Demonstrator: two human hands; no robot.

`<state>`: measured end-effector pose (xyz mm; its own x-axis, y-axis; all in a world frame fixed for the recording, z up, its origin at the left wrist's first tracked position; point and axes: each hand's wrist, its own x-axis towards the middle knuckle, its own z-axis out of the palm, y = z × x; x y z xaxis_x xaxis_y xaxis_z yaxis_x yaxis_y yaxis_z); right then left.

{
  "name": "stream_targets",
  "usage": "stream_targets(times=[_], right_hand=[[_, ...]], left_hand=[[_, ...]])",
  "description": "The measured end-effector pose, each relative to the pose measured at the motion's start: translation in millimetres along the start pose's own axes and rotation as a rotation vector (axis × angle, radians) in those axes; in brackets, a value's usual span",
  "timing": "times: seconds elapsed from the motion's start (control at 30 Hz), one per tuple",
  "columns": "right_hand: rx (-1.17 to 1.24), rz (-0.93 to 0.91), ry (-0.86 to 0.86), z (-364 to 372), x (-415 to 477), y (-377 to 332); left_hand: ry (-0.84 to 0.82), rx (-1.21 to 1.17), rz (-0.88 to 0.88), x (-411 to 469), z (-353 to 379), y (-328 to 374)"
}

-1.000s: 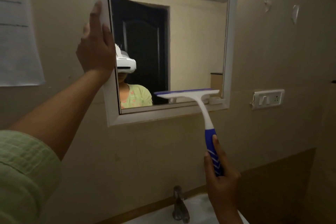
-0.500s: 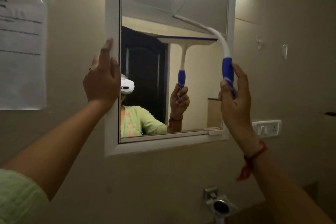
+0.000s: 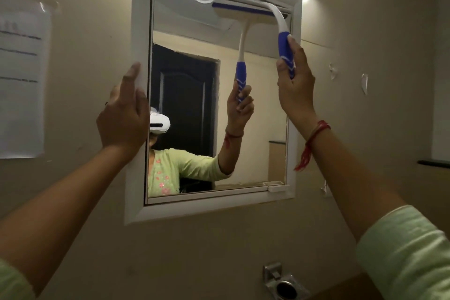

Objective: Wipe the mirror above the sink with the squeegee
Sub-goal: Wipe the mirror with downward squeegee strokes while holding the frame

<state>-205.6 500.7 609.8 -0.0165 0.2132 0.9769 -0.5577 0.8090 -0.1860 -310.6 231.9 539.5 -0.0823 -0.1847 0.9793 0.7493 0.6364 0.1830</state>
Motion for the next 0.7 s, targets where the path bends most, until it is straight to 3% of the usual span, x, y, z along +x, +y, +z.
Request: stream_targets(times=[0.7], right_hand=[[0.039,0.016,0.086,12,-11,26]], left_hand=[[0.005,-0.002,-0.01,-1,0,3]])
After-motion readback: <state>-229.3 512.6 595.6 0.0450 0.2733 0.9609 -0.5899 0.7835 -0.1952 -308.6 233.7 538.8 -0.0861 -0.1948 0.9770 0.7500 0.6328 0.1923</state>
